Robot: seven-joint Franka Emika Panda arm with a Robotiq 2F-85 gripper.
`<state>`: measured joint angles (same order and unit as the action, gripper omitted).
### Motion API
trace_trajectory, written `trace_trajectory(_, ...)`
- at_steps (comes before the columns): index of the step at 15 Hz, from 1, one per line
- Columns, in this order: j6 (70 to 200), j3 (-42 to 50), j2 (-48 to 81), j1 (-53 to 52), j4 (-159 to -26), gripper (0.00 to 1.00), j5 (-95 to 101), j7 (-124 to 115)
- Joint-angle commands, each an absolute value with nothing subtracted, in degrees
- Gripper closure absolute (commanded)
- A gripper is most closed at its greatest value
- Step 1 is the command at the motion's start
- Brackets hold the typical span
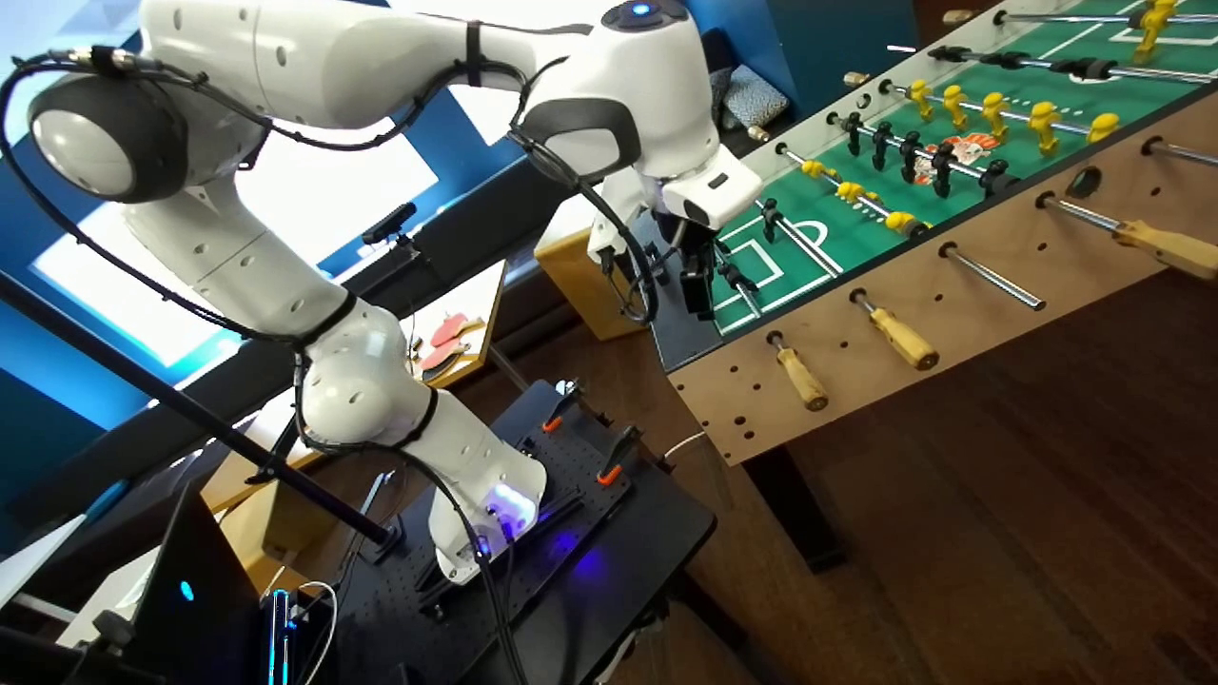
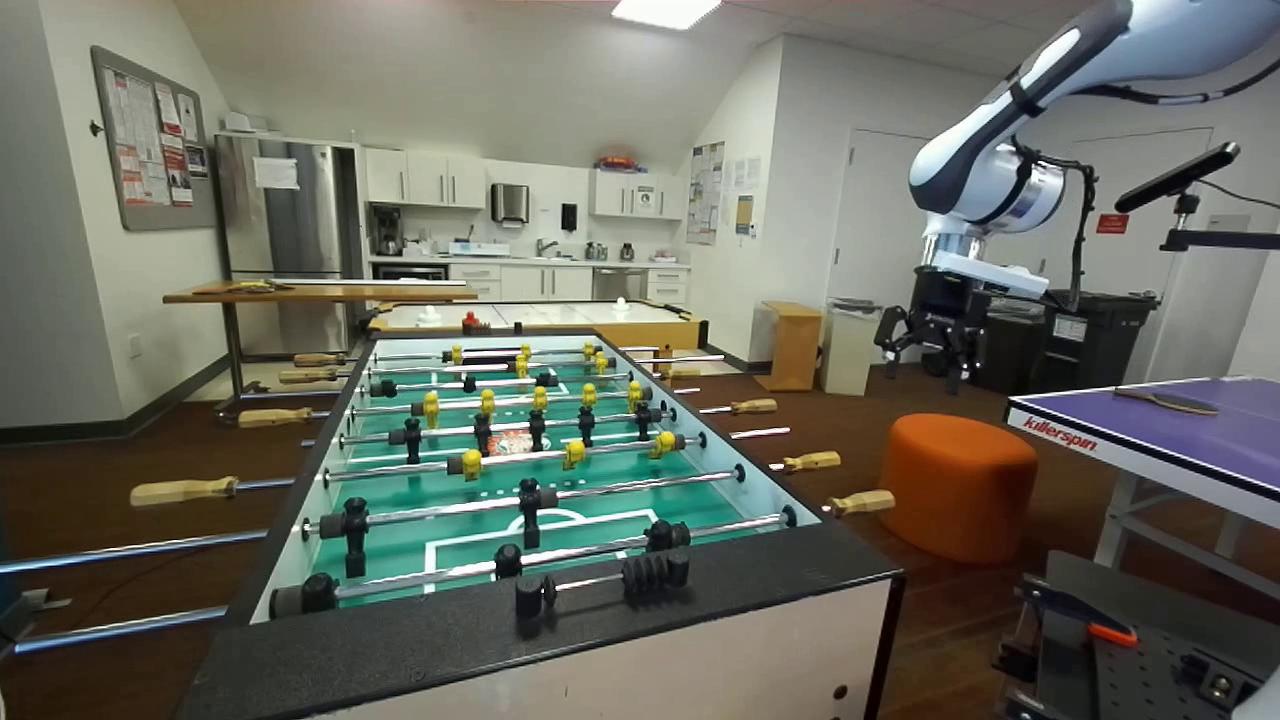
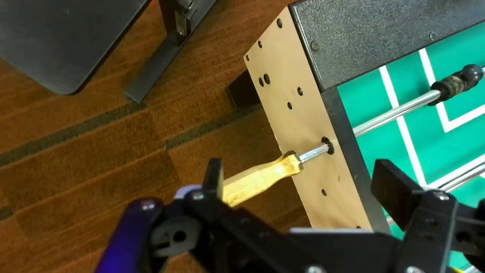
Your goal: Twist the first foosball stick from the left
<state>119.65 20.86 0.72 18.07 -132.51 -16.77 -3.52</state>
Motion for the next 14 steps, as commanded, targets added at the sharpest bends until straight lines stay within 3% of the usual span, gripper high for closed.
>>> trace_trajectory(1,112.6,22.4,9.8,21.4,-125.5,0.0,-22.8,-3.9)
trace_trajectory(7,104.9,24.2,18.7,28.4,-120.0,0.0,-29.9,-7.3)
trace_trajectory(14,103.4,23.5,20.1,29.9,-119.1,0.0,-30.4,-6.7)
